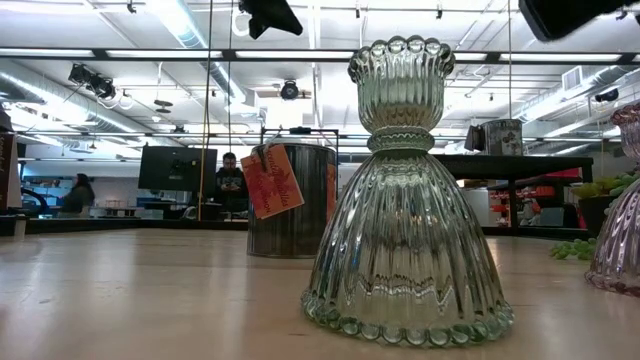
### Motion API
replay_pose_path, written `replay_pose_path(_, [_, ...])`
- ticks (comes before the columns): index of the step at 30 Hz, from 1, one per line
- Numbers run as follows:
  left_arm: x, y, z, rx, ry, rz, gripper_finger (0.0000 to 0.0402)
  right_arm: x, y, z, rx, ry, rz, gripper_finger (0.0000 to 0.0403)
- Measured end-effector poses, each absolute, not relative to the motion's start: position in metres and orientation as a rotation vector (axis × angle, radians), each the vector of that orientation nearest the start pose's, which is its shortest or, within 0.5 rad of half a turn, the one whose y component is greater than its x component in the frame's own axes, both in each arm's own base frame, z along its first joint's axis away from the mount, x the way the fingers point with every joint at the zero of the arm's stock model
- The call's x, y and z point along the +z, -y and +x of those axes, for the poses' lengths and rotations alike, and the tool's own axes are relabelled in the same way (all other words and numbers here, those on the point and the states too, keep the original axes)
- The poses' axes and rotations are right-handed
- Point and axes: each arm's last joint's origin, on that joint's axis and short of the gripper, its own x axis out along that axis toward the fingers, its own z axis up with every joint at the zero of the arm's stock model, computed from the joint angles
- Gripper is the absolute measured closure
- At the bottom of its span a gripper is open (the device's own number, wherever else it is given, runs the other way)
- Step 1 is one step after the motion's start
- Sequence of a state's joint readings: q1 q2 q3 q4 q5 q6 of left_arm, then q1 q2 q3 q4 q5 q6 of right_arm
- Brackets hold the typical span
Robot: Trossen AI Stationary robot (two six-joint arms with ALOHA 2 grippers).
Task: Pick & Place candle stick holders
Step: Put the bottom pink candle holder on the shelf
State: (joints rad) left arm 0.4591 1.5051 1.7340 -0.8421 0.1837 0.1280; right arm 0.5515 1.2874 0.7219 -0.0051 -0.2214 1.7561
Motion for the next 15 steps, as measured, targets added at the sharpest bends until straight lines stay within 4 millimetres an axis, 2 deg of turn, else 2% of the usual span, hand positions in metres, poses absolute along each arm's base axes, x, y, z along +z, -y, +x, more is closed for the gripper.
replay_pose_path(8, [0.4252, -0.1308, 0.2768, 0.213, -0.608, -0.024, 0.0390, 0.2217, -0.1409, 0.2242, -0.028, -1.082, 1.576, 0.0177])
replay_pose_path(15, [0.4248, -0.1322, 0.2758, 0.217, -0.614, -0.025, 0.0390, 0.2158, -0.1381, 0.2204, -0.142, -1.181, 1.643, 0.0207])
